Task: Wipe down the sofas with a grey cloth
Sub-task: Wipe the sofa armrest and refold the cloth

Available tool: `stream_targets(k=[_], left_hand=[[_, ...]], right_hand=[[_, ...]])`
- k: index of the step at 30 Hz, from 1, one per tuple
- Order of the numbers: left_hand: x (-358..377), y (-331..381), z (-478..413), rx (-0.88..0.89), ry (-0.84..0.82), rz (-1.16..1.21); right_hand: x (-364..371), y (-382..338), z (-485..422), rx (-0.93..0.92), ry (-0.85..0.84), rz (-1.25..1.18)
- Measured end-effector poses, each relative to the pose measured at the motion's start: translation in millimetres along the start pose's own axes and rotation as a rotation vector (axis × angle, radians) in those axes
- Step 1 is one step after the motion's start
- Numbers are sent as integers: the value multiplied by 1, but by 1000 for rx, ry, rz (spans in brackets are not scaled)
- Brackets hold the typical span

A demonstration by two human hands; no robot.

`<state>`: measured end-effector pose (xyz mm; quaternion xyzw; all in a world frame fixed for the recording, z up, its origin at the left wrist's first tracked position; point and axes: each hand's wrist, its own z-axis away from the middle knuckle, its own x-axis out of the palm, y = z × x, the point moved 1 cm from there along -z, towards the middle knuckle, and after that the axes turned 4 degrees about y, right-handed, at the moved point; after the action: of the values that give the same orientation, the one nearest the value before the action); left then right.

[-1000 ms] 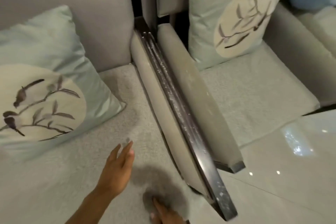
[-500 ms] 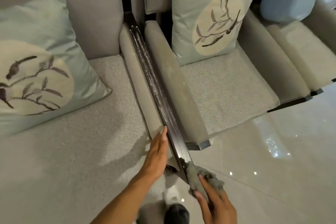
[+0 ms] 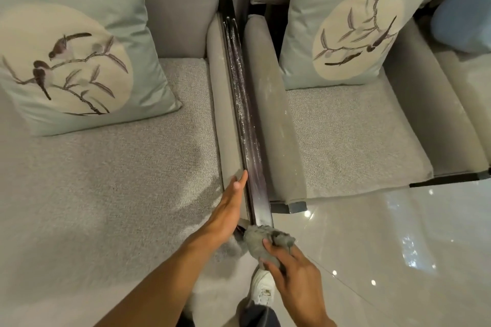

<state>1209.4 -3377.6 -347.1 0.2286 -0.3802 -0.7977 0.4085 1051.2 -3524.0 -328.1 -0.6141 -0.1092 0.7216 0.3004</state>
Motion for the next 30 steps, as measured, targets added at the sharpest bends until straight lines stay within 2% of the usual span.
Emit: stream_targets(k=[2,5,12,15,18,24,26,30], left_hand=[[0,1,1,1,-13,10],[-3,-2,-2,7,-35,30],[-6,3,-1,22,-47,15],[-8,8,1,1,-71,58],[-10,15,3,-45,-44,112],[-10,15,5,-70,-4,155],[-10,15,3,-96,6,195],[-10,12,-3,-150,55,322]], right_hand=[[-5,-1,-24,-22,-12,5],[-4,0,-54,-4,56,-12],[2,-2,-17,-1,65,-81],[-1,-9,-60,-34,86,-29],[0,-17,-96,15,130,-3],[5,-10,-27,3,104,-57],[2,-9,-48,-1,106,-3],[-10,-27,-145,-6,138,55]])
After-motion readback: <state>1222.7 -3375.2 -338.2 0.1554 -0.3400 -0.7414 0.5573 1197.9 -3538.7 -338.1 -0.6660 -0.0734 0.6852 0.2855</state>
